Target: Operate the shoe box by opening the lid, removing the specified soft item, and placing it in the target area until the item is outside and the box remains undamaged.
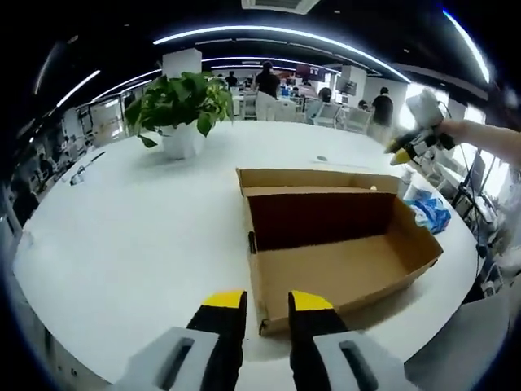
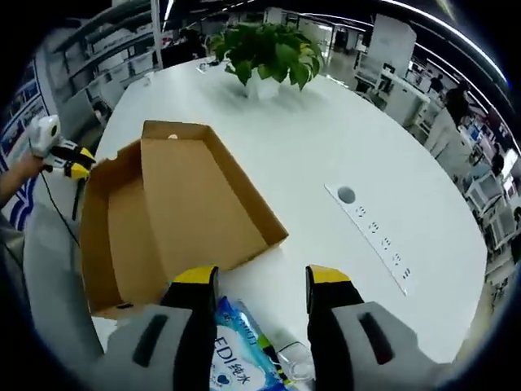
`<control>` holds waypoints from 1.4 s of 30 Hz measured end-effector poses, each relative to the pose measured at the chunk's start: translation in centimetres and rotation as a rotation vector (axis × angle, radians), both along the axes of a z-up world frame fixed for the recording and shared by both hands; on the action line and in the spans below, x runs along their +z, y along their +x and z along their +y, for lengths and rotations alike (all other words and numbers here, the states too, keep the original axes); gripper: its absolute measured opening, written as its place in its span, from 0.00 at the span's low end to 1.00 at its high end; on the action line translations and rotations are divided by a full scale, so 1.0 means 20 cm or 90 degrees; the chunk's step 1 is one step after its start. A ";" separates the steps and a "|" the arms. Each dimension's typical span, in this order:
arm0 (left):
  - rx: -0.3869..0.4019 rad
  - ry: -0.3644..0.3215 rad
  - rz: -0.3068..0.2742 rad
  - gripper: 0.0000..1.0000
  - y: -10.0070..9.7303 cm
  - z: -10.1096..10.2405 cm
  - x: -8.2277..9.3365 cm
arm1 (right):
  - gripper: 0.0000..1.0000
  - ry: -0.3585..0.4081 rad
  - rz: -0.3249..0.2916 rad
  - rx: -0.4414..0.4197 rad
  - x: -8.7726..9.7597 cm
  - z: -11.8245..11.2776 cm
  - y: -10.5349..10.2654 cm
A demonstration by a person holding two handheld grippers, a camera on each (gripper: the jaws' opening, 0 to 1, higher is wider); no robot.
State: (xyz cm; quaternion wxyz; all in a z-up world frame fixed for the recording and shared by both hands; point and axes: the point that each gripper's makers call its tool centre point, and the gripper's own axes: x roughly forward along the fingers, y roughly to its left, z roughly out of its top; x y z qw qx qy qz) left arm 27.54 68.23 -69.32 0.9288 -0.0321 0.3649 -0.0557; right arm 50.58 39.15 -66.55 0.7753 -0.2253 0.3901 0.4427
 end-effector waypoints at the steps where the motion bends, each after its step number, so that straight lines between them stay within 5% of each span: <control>1: 0.004 -0.003 0.002 0.15 0.00 0.00 -0.01 | 0.39 0.002 0.003 -0.005 -0.02 0.01 0.01; 7: 0.036 -0.044 0.030 0.05 0.00 0.00 -0.07 | 0.35 0.009 0.042 -0.046 -0.12 0.05 0.02; 16: 0.037 -0.040 0.038 0.04 -0.01 0.00 -0.08 | 0.24 0.017 0.069 -0.120 -0.26 0.08 0.13; 25: 0.044 -0.043 0.036 0.04 -0.01 0.00 -0.08 | 0.19 0.022 0.118 -0.210 -0.36 0.11 0.13; 32: 0.037 -0.044 0.036 0.04 0.00 0.00 -0.08 | 0.08 0.014 0.116 -0.241 -0.38 0.11 0.14; 42: 0.024 -0.034 0.039 0.04 0.00 0.00 -0.08 | 0.06 0.026 0.100 -0.265 -0.30 0.11 0.13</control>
